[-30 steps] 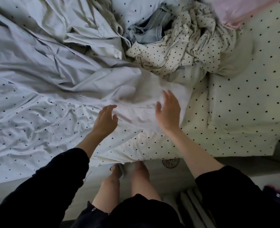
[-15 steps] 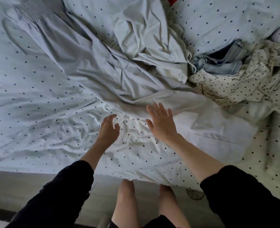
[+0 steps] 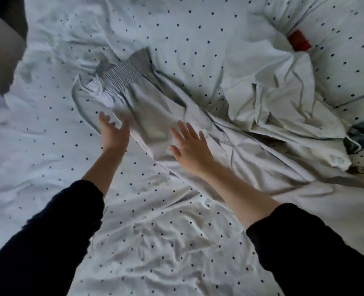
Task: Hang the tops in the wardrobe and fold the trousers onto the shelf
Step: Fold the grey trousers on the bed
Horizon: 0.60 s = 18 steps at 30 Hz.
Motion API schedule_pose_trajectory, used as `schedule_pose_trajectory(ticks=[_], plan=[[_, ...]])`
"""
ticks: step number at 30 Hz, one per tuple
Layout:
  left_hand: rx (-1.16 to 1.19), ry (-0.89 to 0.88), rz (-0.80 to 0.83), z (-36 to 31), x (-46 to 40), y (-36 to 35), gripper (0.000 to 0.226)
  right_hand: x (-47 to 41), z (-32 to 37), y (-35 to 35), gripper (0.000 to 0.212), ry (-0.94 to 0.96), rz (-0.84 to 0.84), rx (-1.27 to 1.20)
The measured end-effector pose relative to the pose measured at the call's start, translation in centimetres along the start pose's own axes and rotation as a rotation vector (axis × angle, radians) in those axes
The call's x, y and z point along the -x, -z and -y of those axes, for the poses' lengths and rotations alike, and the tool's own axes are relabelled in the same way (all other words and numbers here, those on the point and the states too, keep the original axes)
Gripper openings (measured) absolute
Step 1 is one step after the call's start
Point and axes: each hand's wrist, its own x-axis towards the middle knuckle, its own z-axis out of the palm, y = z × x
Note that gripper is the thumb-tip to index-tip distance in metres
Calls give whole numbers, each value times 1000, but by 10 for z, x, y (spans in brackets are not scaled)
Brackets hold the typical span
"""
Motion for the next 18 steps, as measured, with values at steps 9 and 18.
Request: schedule_pose_trajectory(ticks=[9,18], plan=[[180,71,-312,-26,-60,-28,43,-6,-24,16,51,-441,-122,-1030],[-567,-1009,376,32,143,-130,52,111,-114,85,52,-891,-717,-1394]])
